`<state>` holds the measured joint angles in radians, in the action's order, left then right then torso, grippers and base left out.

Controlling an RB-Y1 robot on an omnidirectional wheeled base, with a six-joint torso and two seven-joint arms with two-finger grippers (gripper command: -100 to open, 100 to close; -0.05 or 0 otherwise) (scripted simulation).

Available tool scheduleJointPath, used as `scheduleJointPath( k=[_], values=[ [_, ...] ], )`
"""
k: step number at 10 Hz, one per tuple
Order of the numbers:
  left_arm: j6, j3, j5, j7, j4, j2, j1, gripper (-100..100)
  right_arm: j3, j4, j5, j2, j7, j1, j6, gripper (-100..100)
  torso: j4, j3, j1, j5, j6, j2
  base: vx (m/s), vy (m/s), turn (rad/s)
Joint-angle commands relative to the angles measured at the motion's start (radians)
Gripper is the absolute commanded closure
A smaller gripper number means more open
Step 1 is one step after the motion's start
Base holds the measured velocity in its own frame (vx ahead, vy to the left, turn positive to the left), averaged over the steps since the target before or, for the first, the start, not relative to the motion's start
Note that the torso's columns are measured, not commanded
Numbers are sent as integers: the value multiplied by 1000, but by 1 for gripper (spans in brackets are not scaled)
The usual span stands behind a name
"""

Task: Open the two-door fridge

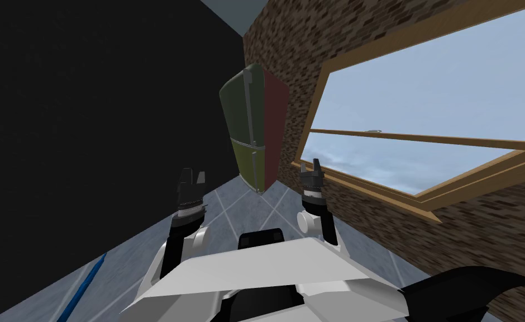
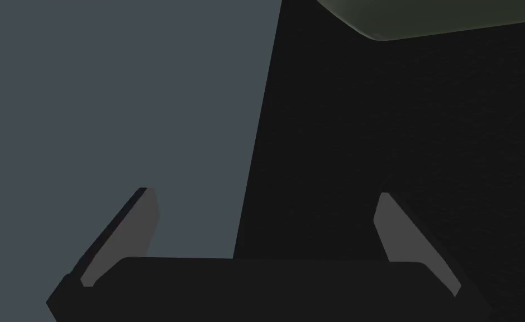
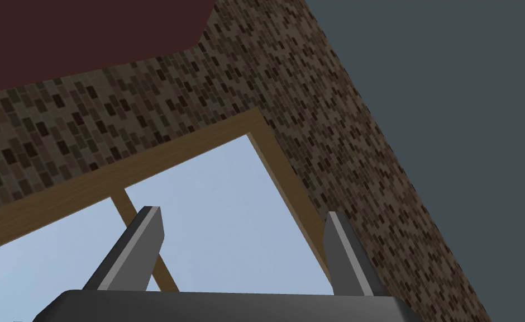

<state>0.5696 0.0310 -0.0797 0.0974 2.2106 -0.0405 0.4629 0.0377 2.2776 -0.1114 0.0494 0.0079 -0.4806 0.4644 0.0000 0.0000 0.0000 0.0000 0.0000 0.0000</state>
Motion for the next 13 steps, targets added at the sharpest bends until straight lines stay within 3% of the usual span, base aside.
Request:
scheduleJointPath(
  k=[1, 9, 10, 13],
  values=[
    [0, 0, 0, 0, 0, 0, 0, 0, 0, 0, 0, 0, 0, 0, 0, 0, 41, -82, 0, 0, 0, 40, 0, 0, 0],
    [0, 0, 0, 0, 0, 0, 0, 0, 0, 0, 0, 0, 0, 0, 0, 0, 617, -1234, 0, 0, 0, 618, 0, 0, 0],
    [-23, 0, 0, 3, -17, -37, -26, -100, 0, 0, 0, 0, 0, 0, 0, 0, 691, -1382, 0, 0, 0, 691, 13, -4, -48],
    [-76, 0, 0, 11, -56, -81, -85, -100, 0, 0, 0, 0, 0, 0, 0, 0, 737, -1476, 0, 0, 0, 736, 19, -7, -54]
  ],
)
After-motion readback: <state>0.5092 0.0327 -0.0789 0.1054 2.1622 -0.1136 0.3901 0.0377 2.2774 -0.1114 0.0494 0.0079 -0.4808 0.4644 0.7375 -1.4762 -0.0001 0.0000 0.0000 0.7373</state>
